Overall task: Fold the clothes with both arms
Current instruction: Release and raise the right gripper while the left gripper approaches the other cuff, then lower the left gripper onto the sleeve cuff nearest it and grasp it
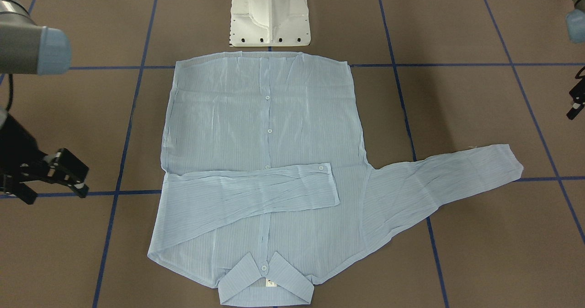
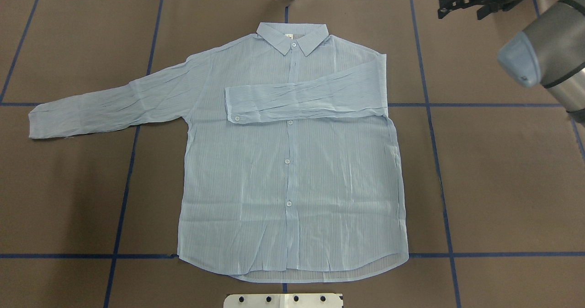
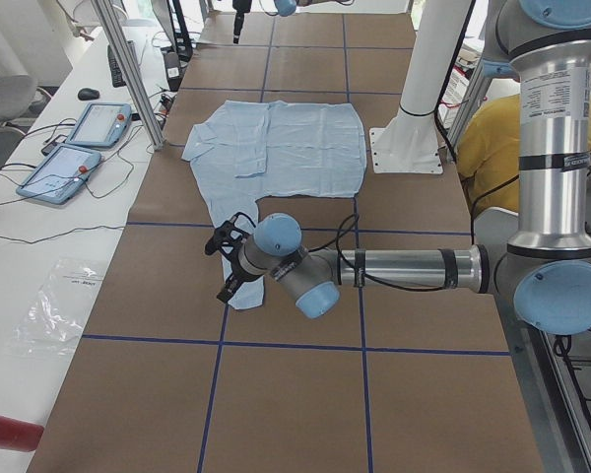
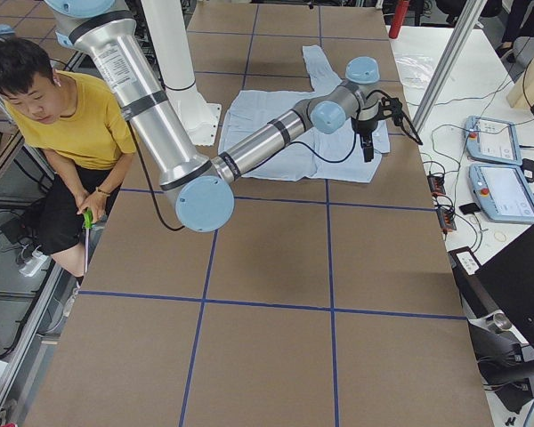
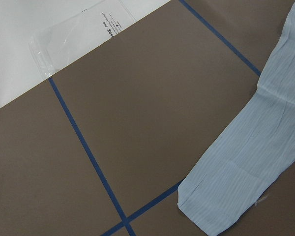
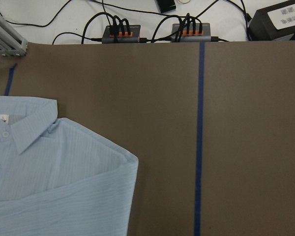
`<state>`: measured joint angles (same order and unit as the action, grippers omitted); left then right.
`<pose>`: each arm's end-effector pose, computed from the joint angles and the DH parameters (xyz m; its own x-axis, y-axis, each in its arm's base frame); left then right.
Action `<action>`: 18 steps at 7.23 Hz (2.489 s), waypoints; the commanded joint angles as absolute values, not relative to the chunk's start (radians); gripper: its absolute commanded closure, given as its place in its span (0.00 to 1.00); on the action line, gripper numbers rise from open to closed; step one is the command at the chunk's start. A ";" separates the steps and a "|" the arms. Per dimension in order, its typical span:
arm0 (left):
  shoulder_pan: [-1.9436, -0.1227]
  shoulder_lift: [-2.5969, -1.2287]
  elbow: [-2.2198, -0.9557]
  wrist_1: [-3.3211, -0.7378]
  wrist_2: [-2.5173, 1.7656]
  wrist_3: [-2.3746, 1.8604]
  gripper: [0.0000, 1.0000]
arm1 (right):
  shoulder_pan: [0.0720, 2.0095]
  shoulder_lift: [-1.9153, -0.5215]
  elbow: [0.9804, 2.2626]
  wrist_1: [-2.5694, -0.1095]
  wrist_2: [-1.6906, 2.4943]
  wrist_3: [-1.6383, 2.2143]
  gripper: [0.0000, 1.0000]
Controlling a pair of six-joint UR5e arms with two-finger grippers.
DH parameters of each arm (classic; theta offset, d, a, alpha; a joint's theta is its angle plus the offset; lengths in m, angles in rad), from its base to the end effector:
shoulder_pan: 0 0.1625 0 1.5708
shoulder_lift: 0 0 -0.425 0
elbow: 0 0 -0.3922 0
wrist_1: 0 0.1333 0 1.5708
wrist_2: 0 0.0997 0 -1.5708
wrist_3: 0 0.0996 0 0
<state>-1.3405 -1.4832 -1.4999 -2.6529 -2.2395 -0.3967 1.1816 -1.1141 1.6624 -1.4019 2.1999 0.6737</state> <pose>0.0382 -0.4764 0.6154 0.6536 0.3825 -0.6530 0.1246 0.7967 0.5914 -0.1776 -0.6299 0.3347 0.6484 -0.0844 0.7566 -0.1517 0.9596 0.2370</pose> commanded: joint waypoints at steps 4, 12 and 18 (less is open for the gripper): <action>-1.097 -1.491 -1.309 -2.962 -2.021 -0.728 0.13 | 1.308 -1.356 1.779 -1.396 2.283 0.489 0.00; -0.963 -1.499 -1.284 -2.964 -1.934 -0.753 0.18 | 1.308 -1.370 1.787 -1.396 2.278 0.491 0.00; -0.963 -1.523 -1.255 -2.962 -1.936 -0.753 0.31 | 1.308 -1.370 1.789 -1.396 2.276 0.495 0.00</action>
